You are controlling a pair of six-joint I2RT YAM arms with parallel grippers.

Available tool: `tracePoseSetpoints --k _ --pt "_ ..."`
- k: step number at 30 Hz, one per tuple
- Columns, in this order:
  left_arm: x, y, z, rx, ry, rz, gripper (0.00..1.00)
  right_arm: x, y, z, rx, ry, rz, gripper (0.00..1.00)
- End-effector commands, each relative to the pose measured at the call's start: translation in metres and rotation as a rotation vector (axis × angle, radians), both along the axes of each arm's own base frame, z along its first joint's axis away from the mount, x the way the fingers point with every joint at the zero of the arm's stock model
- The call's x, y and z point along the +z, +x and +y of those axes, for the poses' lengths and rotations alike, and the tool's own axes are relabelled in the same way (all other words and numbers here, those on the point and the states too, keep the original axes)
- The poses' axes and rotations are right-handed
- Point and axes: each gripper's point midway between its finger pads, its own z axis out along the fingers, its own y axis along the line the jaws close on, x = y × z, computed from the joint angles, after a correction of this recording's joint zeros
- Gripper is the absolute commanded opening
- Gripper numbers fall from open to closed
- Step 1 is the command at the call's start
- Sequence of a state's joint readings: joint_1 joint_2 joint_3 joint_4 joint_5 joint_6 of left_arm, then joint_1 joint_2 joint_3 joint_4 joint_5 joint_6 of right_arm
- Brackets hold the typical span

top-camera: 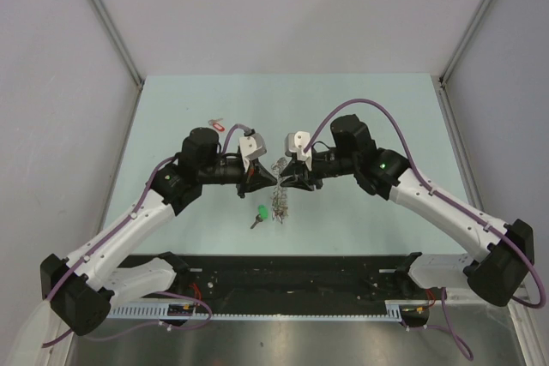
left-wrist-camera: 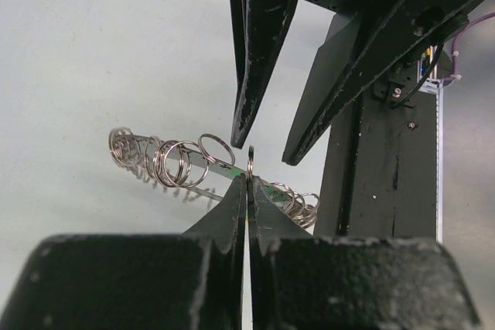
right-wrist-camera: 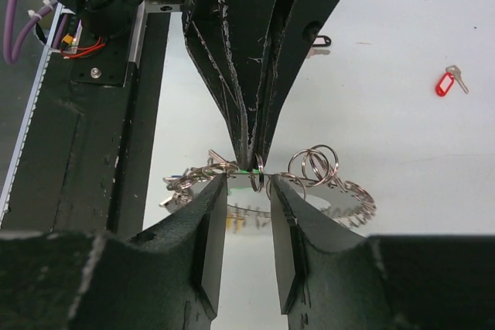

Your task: Put the keys on the keyring

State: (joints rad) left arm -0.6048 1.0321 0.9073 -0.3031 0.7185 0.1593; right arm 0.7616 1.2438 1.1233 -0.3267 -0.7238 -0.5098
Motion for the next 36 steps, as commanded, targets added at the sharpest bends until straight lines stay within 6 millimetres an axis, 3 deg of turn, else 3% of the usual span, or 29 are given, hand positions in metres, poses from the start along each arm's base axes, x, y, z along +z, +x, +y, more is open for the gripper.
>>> tracePoseSetpoints --k 1,8,11,12,13,14,17,18,19,21,22,24,25,26,28,31,36 --pt "0.037 -0.006 -0.007 -0.063 -0.072 -0.097 0.00 0.017 0.001 0.009 0.030 0.026 -0.039 0.32" --pt "0.037 -0.008 -0.007 -0.071 -0.073 -0.094 0.00 0.010 0.003 0.015 0.034 0.008 -0.027 0.26" --pt "0.037 -0.009 -0.008 -0.072 -0.072 -0.097 0.00 0.012 0.004 0.015 0.026 0.013 -0.030 0.16" --pt "0.037 -0.008 -0.007 -0.067 -0.071 -0.100 0.01 0.013 0.004 0.015 0.023 0.015 -0.031 0.05" --pt "0.038 -0.008 -0.007 -0.064 -0.072 -0.103 0.00 0.015 0.005 0.014 0.013 0.017 -0.030 0.00" --pt "0.040 -0.007 -0.007 -0.061 -0.076 -0.110 0.01 0.016 0.005 0.013 0.009 0.019 -0.034 0.00" --pt "0.049 -0.008 -0.004 -0.046 -0.098 -0.152 0.14 0.023 0.004 0.012 -0.003 0.037 -0.028 0.00" --pt "0.055 -0.010 -0.001 -0.039 -0.115 -0.177 0.27 0.028 0.002 0.010 -0.009 0.053 -0.033 0.00" --pt "0.059 -0.010 0.001 -0.030 -0.126 -0.193 0.33 0.031 0.002 0.009 -0.010 0.066 -0.034 0.00" --pt "0.068 -0.013 0.004 -0.016 -0.167 -0.237 0.43 0.053 0.000 0.005 -0.026 0.150 -0.055 0.00" --pt "0.078 -0.015 0.009 0.008 -0.194 -0.278 0.44 0.049 0.000 0.001 -0.040 0.165 -0.040 0.00" --pt "0.087 -0.015 0.013 0.035 -0.243 -0.317 0.44 0.075 0.000 -0.007 -0.070 0.277 -0.062 0.00" --pt "0.096 -0.019 0.018 0.052 -0.275 -0.350 0.44 0.069 -0.001 -0.010 -0.081 0.294 -0.051 0.00" --pt "0.108 -0.017 0.019 0.068 -0.314 -0.392 0.42 0.082 0.000 -0.011 -0.084 0.352 -0.084 0.00" --pt "0.107 -0.018 0.023 0.090 -0.339 -0.393 0.40 0.081 -0.005 -0.020 -0.111 0.403 -0.050 0.00" --pt "0.112 -0.019 0.024 0.097 -0.377 -0.398 0.36 0.101 -0.012 -0.030 -0.129 0.518 -0.059 0.00" --pt "0.103 -0.028 0.007 -0.020 -0.402 -0.302 0.35 0.103 -0.022 -0.037 -0.119 0.648 -0.054 0.00"
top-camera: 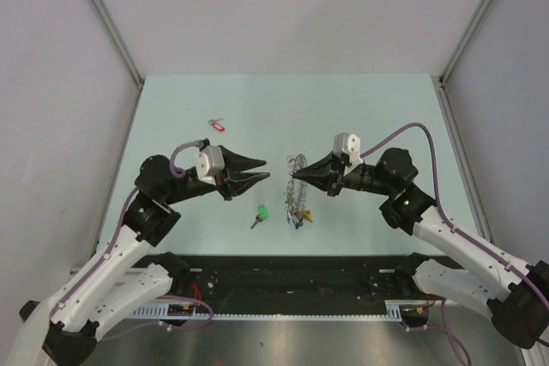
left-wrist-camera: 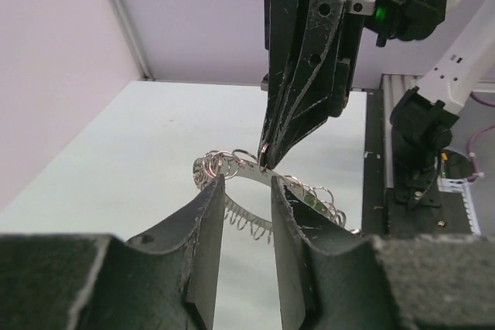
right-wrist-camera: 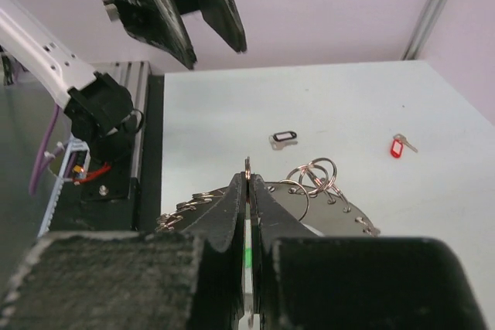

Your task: Put the keys on the keyring

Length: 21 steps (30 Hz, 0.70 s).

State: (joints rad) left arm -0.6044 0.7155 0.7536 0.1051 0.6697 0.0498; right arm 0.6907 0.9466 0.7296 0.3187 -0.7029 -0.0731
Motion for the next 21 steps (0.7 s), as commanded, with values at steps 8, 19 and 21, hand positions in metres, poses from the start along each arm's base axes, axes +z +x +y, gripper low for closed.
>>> tracePoseSetpoints --k 8,19,21 --pt "-0.010 -0.005 -0.026 -0.171 -0.041 0.121 0.28 0.059 -0.017 -0.007 0.040 0.307 -0.078 0.00" --pt "-0.014 -0.009 -0.031 -0.205 -0.036 0.132 0.25 0.054 -0.018 0.002 0.061 0.338 -0.046 0.00" --pt "-0.014 -0.010 -0.031 -0.208 -0.035 0.132 0.24 0.052 -0.019 0.006 0.069 0.340 -0.041 0.00"
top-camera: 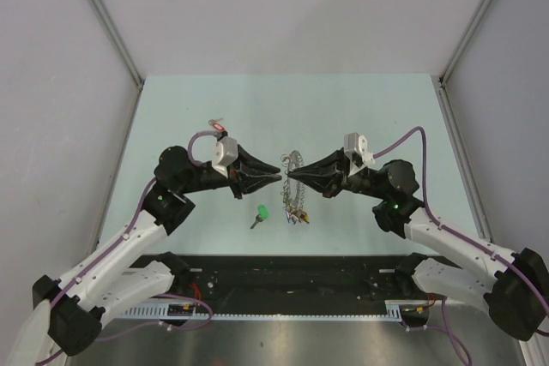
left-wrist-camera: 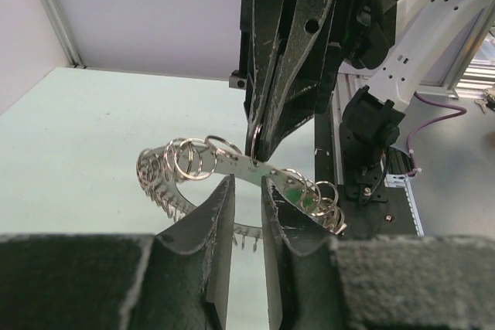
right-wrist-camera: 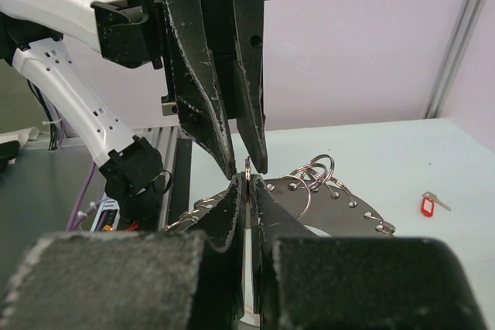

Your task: Put the keys on the keyring

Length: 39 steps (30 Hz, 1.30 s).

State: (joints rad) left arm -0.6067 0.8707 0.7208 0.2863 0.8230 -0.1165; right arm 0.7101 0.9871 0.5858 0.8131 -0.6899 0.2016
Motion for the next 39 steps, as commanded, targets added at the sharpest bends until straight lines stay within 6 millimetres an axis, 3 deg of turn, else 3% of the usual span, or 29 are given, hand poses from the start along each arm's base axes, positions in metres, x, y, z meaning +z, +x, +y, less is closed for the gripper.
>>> tracePoseSetpoints --k 1,17,20,24,27,29,33,39 --pt "0.008 -0.008 -0.002 -0.037 -0.026 -0.020 0.23 0.027 -0.005 0.001 0.003 0.100 -0.067 0.00" --pt "0.002 -0.008 -0.006 -0.061 0.000 0.009 0.20 0.029 -0.009 0.006 0.022 0.112 -0.074 0.00" --pt "0.001 -0.008 -0.008 -0.067 0.003 0.019 0.17 0.030 -0.010 0.005 0.026 0.114 -0.079 0.00" --pt "0.002 -0.009 -0.008 -0.072 0.000 0.014 0.02 0.025 -0.011 0.008 0.037 0.098 -0.077 0.00" --pt "0.001 -0.008 -0.007 -0.059 0.005 0.014 0.00 0.019 -0.011 0.008 0.039 0.073 -0.079 0.00" --pt "0.001 -0.004 -0.006 -0.036 0.017 0.004 0.00 0.011 -0.009 0.009 0.027 0.040 -0.059 0.04" --pt "-0.004 0.004 -0.004 0.004 0.068 -0.013 0.00 0.005 -0.002 0.005 -0.015 -0.034 -0.063 0.25" --pt "-0.015 0.008 -0.003 0.007 0.144 -0.004 0.00 0.000 0.005 -0.001 -0.070 -0.131 -0.091 0.32"
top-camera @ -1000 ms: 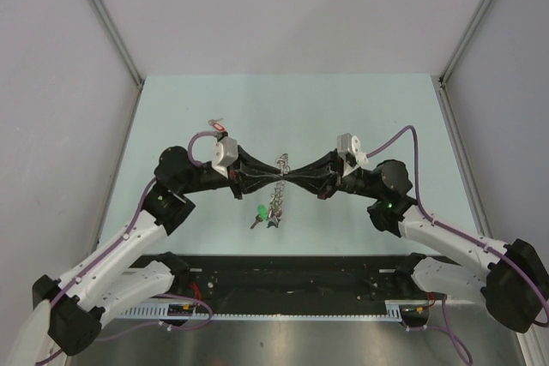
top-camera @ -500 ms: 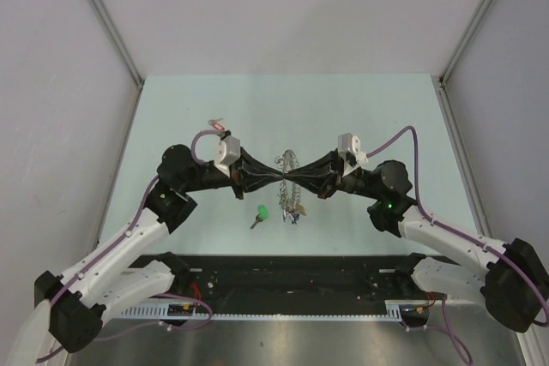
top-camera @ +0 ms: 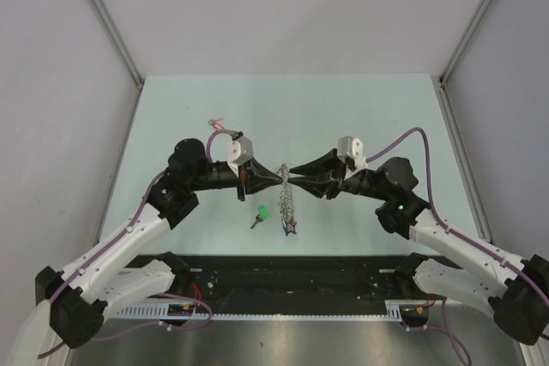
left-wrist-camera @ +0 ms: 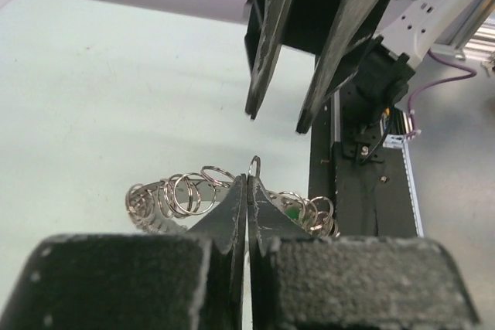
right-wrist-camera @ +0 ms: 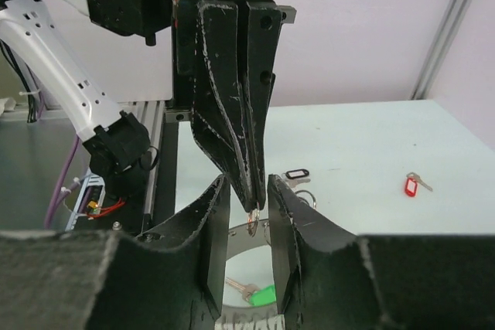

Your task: Put the keys on the keyring

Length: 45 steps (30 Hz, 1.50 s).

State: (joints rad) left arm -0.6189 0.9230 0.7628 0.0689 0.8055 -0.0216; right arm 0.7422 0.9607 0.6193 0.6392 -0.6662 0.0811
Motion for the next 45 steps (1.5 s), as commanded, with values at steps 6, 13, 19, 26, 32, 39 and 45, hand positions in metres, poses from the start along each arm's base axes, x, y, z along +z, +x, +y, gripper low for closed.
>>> tracePoseSetpoints --k 6,13,19,26,32,39,45 --pt "0.018 0.000 -0.001 -0.028 0.020 -0.079 0.00 -0.010 0.015 0.000 -0.050 -0.169 -0.048 0.35" --pt "0.008 0.012 0.000 0.035 0.052 -0.059 0.00 -0.039 0.029 0.005 -0.071 -0.245 0.042 0.37" --pt "-0.011 0.044 0.021 0.326 0.144 0.018 0.40 -0.110 0.038 -0.005 -0.139 -0.452 0.275 0.44" --pt "-0.006 0.067 0.079 0.714 0.111 0.051 0.78 -0.194 0.049 0.001 -0.213 -0.629 0.532 0.47" --pt "-0.020 0.064 0.127 0.933 0.119 0.088 0.94 -0.238 0.088 0.002 -0.457 -0.704 0.645 0.48" --pt "-0.036 0.058 0.144 0.983 0.157 0.112 1.00 -0.251 0.097 -0.007 -0.608 -0.850 0.661 0.48" --pt "-0.029 0.059 0.157 0.992 0.097 0.144 1.00 -0.269 0.109 -0.010 -0.702 -0.947 0.680 0.47"
